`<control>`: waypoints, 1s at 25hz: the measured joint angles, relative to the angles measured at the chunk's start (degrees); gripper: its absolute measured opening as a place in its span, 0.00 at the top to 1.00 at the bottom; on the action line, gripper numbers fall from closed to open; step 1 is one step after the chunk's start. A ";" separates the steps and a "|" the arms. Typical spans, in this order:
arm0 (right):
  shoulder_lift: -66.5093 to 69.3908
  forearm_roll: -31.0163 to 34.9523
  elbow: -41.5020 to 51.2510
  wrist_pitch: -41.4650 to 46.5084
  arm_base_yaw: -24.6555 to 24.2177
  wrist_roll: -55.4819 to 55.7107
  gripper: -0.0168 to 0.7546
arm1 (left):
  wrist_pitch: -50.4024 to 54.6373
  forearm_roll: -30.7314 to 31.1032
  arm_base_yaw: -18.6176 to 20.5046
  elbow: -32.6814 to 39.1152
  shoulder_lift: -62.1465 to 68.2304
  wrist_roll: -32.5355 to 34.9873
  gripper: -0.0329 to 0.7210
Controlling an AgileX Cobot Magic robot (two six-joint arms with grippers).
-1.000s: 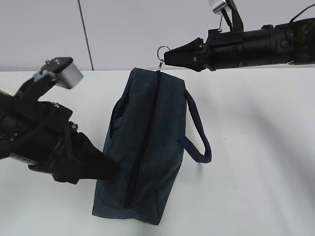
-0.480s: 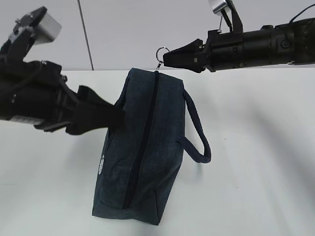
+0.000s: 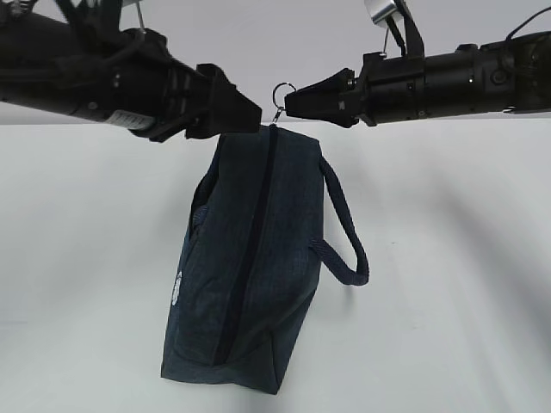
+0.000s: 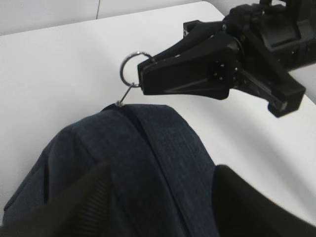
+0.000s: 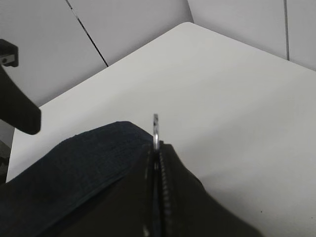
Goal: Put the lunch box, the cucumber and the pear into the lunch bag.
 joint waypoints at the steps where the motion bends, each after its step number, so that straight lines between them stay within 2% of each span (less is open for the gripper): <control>1: 0.00 0.00 0.00 0.00 0.00 0.00 0.98 | 1.13 0.00 0.29 -1.64 1.17 -0.30 0.43; 5: 0.00 -0.09 -0.04 0.00 0.00 0.00 0.98 | 6.98 1.17 3.54 -6.89 5.30 -3.74 0.43; 9: 0.00 -0.13 -0.04 0.00 0.00 0.11 0.98 | 12.09 8.04 6.79 -11.94 8.28 -9.66 0.43; 13: 0.00 -0.22 -0.04 -0.05 0.00 0.11 0.98 | 17.99 13.69 7.06 -16.53 11.07 -13.80 0.43; 16: 0.00 -0.22 -0.04 -0.05 0.00 0.11 0.98 | 20.26 15.27 7.06 -18.71 12.66 -14.68 0.45; 21: 0.00 -0.22 -0.04 -0.05 0.00 0.11 0.98 | 21.76 16.87 7.06 -19.33 13.77 -16.12 0.57; 25: 0.00 -0.22 -0.04 -0.14 0.00 0.11 0.98 | 21.83 16.92 7.06 -19.33 14.09 -16.13 0.59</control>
